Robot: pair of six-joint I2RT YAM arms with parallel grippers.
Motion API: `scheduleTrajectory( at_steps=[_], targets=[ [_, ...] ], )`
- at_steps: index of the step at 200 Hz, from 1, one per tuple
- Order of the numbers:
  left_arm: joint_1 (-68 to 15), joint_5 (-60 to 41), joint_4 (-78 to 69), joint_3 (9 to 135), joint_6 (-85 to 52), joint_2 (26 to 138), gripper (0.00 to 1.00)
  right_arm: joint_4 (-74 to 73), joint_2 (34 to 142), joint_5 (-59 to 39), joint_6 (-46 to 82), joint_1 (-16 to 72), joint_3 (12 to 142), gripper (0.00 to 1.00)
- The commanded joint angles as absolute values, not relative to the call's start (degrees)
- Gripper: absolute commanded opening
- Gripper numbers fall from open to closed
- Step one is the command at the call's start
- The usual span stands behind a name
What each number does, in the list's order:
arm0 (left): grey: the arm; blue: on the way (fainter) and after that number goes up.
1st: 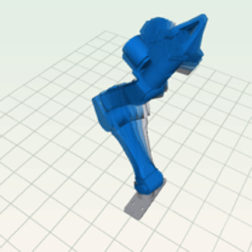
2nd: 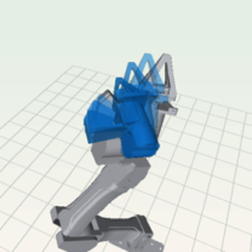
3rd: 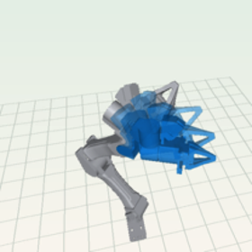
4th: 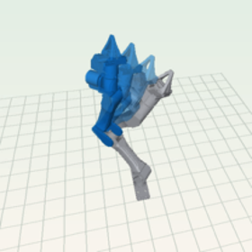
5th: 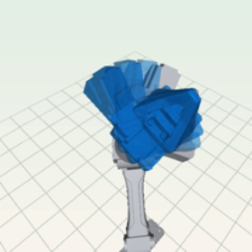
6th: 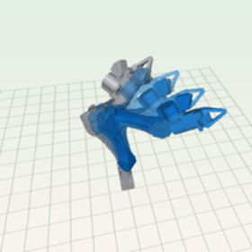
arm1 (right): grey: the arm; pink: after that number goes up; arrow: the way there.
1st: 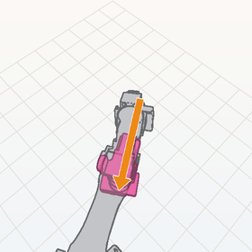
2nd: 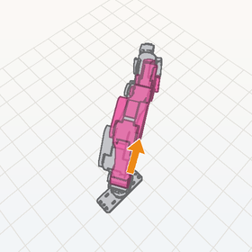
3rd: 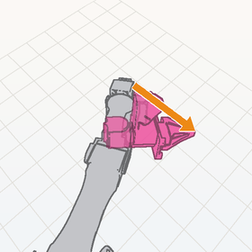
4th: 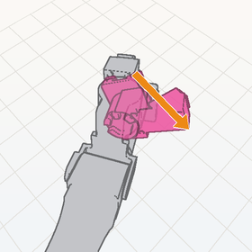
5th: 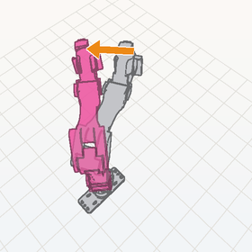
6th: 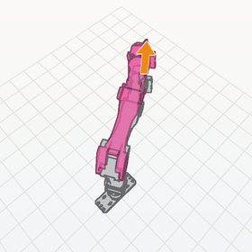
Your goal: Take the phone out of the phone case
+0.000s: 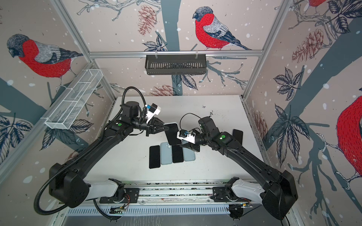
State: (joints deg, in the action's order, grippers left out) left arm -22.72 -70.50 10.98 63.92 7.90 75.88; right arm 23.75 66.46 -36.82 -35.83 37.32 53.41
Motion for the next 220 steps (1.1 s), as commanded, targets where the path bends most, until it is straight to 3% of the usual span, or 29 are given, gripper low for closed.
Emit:
scheduleTrajectory(
  at_steps=[1, 183, 220],
  targets=[
    [-22.85, -73.12, 8.17, 64.23, 8.80, 75.54, 0.00, 23.29, 67.08, -37.00, -36.38, 37.44, 54.09, 0.35],
    [-22.67, -73.46, 8.01, 64.25, 8.28, 76.73, 0.00, 24.60, 68.35, -39.69, -37.66, 37.81, 55.04, 0.04],
    [-22.63, -74.65, 1.05, 62.61, 2.23, 77.75, 0.00, 22.84, 68.31, -39.20, -38.56, 39.58, 54.28, 0.00]
  ],
)
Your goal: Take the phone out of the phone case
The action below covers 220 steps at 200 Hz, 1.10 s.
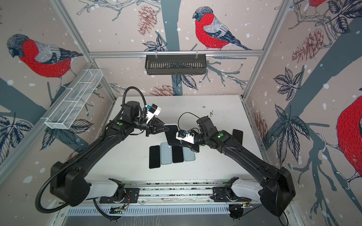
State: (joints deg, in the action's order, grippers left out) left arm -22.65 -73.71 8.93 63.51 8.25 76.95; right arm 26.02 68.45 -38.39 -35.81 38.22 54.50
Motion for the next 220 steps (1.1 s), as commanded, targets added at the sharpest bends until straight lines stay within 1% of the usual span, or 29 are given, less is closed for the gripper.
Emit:
scheduleTrajectory(
  at_steps=[1, 21, 45, 76, 102, 121, 137, 154, 164, 173, 183, 188, 196, 211, 220],
  targets=[
    [-22.65, -74.68, 0.74, 62.51, 2.08, 77.81, 0.00, 22.84, 68.31, -39.20, -38.56, 39.58, 54.28, 0.00],
    [-22.77, -74.09, -4.78, 61.08, -2.39, 78.44, 0.00, 22.77, 68.36, -37.67, -41.97, 41.67, 54.20, 0.00],
    [-22.85, -74.29, -16.12, 58.24, -11.36, 79.07, 0.00, 19.25, 67.94, -34.21, -43.59, 43.72, 52.94, 0.00],
    [-23.04, -73.98, -19.95, 57.48, -14.84, 80.04, 0.00, 14.15, 68.27, -32.41, -44.82, 43.75, 52.50, 0.00],
    [-23.17, -74.61, -20.57, 57.65, -15.98, 81.12, 0.00, 9.43, 67.82, -31.26, -43.87, 43.77, 52.05, 0.00],
    [-23.20, -75.36, -24.28, 57.48, -19.06, 81.60, 0.00, 6.09, 66.53, -29.46, -42.90, 43.72, 49.91, 0.00],
    [-23.18, -75.41, -26.14, 57.48, -20.85, 81.89, 0.00, 1.04, 64.31, -26.45, -39.05, 43.69, 46.84, 0.00],
    [-22.71, -75.64, -29.95, 55.62, -24.18, 82.01, 0.00, -2.86, 61.30, -27.17, -35.11, 42.58, 43.12, 0.01],
    [-22.21, -75.76, -37.07, 53.97, -30.12, 82.00, 0.00, -5.32, 59.67, -27.27, -32.48, 41.98, 41.01, 0.01],
    [-21.51, -75.91, -46.04, 52.23, -36.81, 82.37, 0.00, -6.93, 58.34, -26.88, -30.10, 41.58, 39.37, 0.07],
    [-20.69, -76.31, -56.69, 50.72, -45.09, 83.46, 0.00, -8.01, 56.99, -26.10, -27.47, 41.44, 37.85, 0.10],
    [-20.37, -76.44, -62.58, 50.14, -49.28, 84.29, 0.00, -8.94, 56.44, -25.62, -25.75, 41.35, 37.02, 0.15],
    [-19.70, -76.45, -72.80, 49.41, -57.93, 85.89, 0.00, -10.01, 55.51, -24.38, -22.81, 41.14, 35.57, 0.26],
    [-18.57, -75.91, -91.89, 49.51, -73.41, 90.14, 0.00, -12.26, 53.71, -21.80, -16.19, 40.92, 33.49, 0.29],
    [-17.96, -75.33, -102.26, 50.53, -82.03, 93.20, 0.00, -15.02, 52.15, -19.76, -10.59, 40.80, 31.60, 0.38]
  ],
)
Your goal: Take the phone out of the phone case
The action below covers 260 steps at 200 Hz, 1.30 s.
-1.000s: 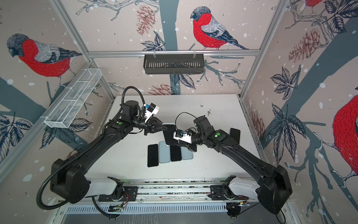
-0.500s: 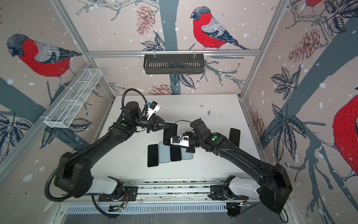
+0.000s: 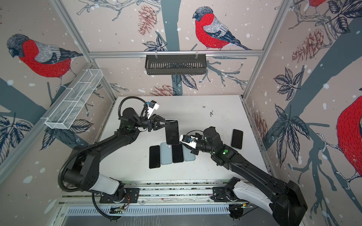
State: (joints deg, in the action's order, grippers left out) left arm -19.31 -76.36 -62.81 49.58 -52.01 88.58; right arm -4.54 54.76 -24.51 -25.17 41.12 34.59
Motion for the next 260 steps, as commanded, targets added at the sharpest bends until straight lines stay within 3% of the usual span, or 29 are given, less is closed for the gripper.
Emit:
scheduleTrajectory(
  at_steps=[1, 11, 35, 75, 89, 116, 145, 205, 260],
  targets=[
    [-17.95, -75.33, -102.81, 50.84, -82.59, 93.53, 0.00, -15.42, 51.92, -19.42, -10.22, 40.79, 31.27, 0.39],
    [-17.88, -75.17, -103.12, 52.56, -84.62, 95.21, 0.00, -18.98, 49.93, -16.71, -2.33, 40.60, 28.79, 0.48],
    [-17.70, -71.18, -98.82, 53.03, -82.12, 93.38, 0.00, -18.05, 44.92, -8.23, 13.50, 40.29, 27.35, 0.54],
    [-17.70, -54.17, -50.60, 52.82, -59.30, 81.14, 0.00, -10.06, 41.37, -11.76, 32.50, 33.79, 31.50, 0.55],
    [-18.18, -50.13, -44.43, 53.17, -60.30, 78.44, 0.00, -10.44, 41.27, -16.26, 37.80, 30.60, 31.98, 0.55],
    [-18.98, -44.09, -40.31, 51.21, -67.27, 74.52, 0.00, -17.26, 40.41, -23.98, 46.87, 28.43, 30.31, 0.54],
    [-21.68, -39.61, -49.16, 45.64, -80.90, 72.34, 0.00, -22.95, 40.03, -30.09, 54.12, 28.59, 29.11, 0.53],
    [-27.82, -31.57, -38.57, 46.71, -76.74, 64.76, 0.00, -30.91, 36.09, -30.96, 63.53, 30.82, 23.29, 0.41],
    [-30.78, -27.30, -35.86, 45.69, -75.79, 61.48, 0.00, -32.04, 31.20, -28.97, 65.92, 35.09, 21.63, 0.40]
  ],
)
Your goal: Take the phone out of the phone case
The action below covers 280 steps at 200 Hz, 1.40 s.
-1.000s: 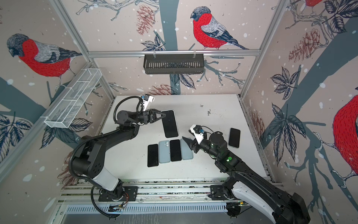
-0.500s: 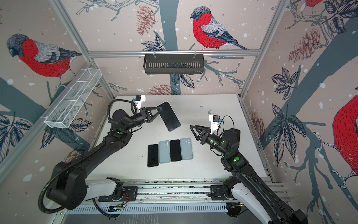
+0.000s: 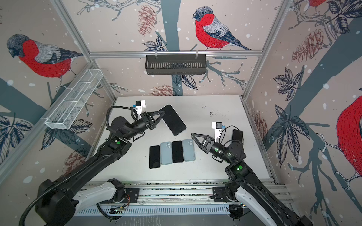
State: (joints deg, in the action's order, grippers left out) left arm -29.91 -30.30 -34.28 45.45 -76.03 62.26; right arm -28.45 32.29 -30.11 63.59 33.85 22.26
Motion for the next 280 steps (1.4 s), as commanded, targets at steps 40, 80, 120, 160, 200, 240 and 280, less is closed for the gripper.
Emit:
scheduleTrajectory(
  at_steps=[40, 80, 120, 160, 200, 240, 280],
  targets=[
    [-32.06, -26.54, -35.94, 45.88, -75.29, 61.61, 0.00, -34.59, 32.34, -28.13, 66.57, 36.71, 21.09, 0.39],
    [-32.77, -26.45, -37.68, 45.06, -75.46, 61.96, 0.00, -35.90, 34.39, -27.78, 66.37, 37.35, 21.27, 0.38],
    [-33.14, -26.50, -38.10, 45.26, -75.17, 61.96, 0.00, -37.27, 35.90, -27.77, 66.41, 37.64, 21.09, 0.37],
    [-33.75, -26.97, -39.06, 44.98, -75.14, 62.09, 0.00, -38.71, 36.53, -27.60, 66.74, 37.70, 20.57, 0.36],
    [-34.18, -27.06, -39.56, 44.80, -75.07, 61.96, 0.00, -39.27, 36.98, -27.43, 66.96, 37.71, 20.35, 0.35],
    [-34.56, -27.16, -39.85, 45.00, -74.93, 62.05, 0.00, -40.73, 37.75, -27.53, 67.60, 37.71, 20.30, 0.35],
    [-35.15, -27.28, -40.40, 44.95, -74.72, 62.29, 0.00, -42.30, 38.62, -27.49, 68.11, 37.71, 20.10, 0.34]
  ],
)
